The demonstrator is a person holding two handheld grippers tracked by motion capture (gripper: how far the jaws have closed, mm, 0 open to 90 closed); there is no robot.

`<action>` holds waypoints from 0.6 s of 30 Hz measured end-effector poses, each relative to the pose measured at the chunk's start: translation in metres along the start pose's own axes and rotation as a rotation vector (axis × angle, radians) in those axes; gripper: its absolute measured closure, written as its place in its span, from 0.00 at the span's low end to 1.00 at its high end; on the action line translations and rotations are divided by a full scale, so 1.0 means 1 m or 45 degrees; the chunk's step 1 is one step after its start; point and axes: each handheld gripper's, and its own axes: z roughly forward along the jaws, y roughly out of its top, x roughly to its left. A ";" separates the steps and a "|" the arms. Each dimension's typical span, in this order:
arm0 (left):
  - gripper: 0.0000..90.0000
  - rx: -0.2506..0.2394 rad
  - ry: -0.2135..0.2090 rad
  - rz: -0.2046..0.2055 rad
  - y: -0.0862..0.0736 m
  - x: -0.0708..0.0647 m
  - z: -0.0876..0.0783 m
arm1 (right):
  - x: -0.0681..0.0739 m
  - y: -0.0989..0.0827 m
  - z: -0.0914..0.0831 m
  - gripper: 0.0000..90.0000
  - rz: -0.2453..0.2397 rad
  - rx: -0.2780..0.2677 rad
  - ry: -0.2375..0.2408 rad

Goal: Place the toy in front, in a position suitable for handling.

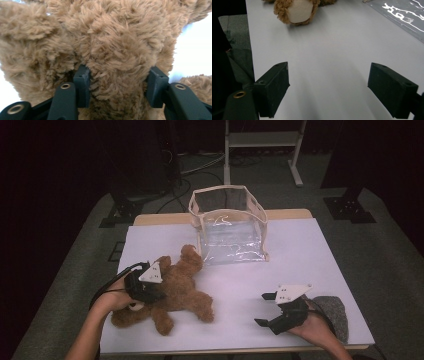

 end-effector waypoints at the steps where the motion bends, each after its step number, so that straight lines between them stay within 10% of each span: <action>1: 0.54 0.008 0.001 -0.010 0.001 0.000 0.000 | 0.000 0.000 0.000 0.18 0.000 0.001 0.000; 18: 0.52 0.027 -0.014 -0.024 0.002 0.001 0.002 | 0.001 0.001 0.001 0.18 -0.006 0.005 0.002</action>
